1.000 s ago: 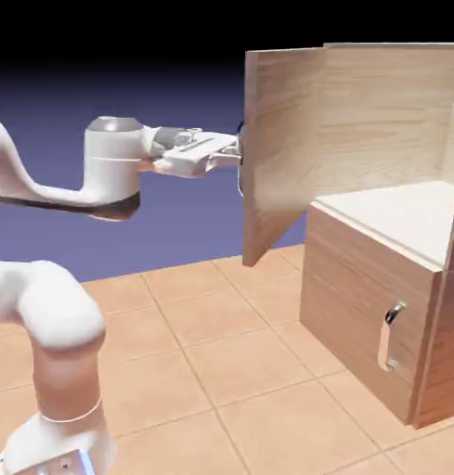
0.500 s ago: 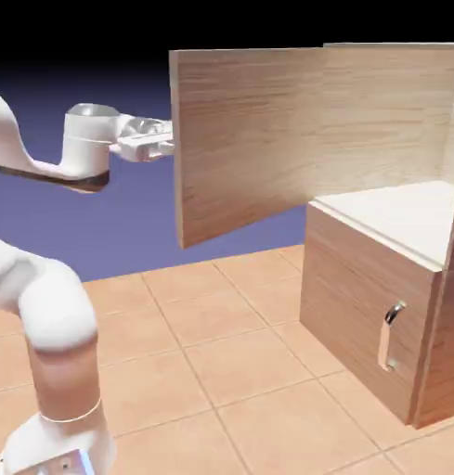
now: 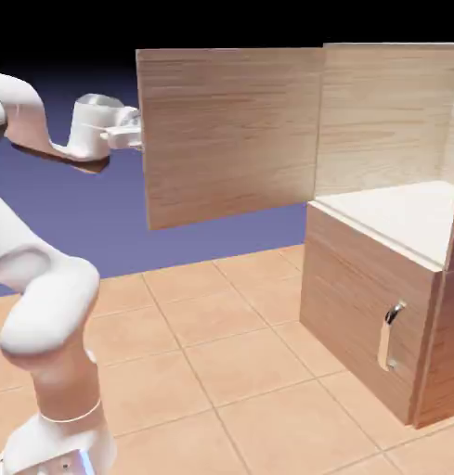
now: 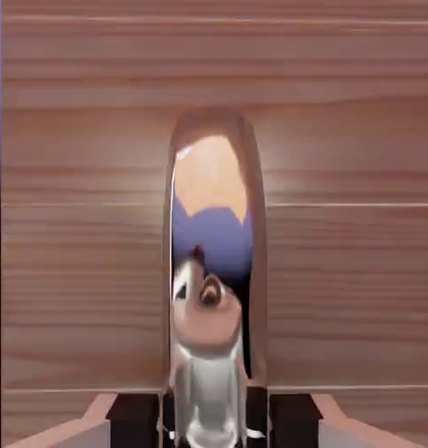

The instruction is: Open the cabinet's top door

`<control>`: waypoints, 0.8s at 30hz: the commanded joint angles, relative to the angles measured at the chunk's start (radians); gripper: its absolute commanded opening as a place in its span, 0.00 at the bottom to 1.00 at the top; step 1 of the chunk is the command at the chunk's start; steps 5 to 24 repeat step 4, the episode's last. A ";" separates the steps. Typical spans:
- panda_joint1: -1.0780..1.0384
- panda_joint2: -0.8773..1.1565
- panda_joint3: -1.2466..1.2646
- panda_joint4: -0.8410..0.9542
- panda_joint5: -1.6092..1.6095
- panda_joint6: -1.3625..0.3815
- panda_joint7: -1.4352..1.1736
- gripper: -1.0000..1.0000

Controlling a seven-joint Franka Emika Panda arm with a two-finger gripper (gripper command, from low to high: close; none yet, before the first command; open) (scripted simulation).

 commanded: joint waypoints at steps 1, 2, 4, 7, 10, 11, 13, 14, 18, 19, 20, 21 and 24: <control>-0.036 -0.007 0.029 0.024 0.008 -0.012 -0.006 0.00; -0.073 -0.017 0.056 0.050 0.018 -0.024 -0.014 0.00; -0.145 -0.042 0.106 0.103 0.037 -0.049 -0.031 0.00; -0.145 -0.042 0.106 0.103 0.037 -0.049 -0.031 0.00; -0.145 -0.042 0.106 0.103 0.037 -0.049 -0.031 0.00; -0.145 -0.042 0.106 0.103 0.037 -0.049 -0.031 0.00; -0.145 -0.042 0.106 0.103 0.037 -0.049 -0.031 0.00; -0.145 -0.042 0.106 0.103 0.037 -0.049 -0.031 0.00; -0.145 -0.042 0.106 0.103 0.037 -0.049 -0.031 0.00; -0.145 -0.042 0.106 0.103 0.037 -0.049 -0.031 0.00; -0.145 -0.042 0.106 0.103 0.037 -0.049 -0.031 0.00; -0.145 -0.042 0.106 0.103 0.037 -0.049 -0.031 0.00; -0.145 -0.042 0.106 0.103 0.037 -0.049 -0.031 0.00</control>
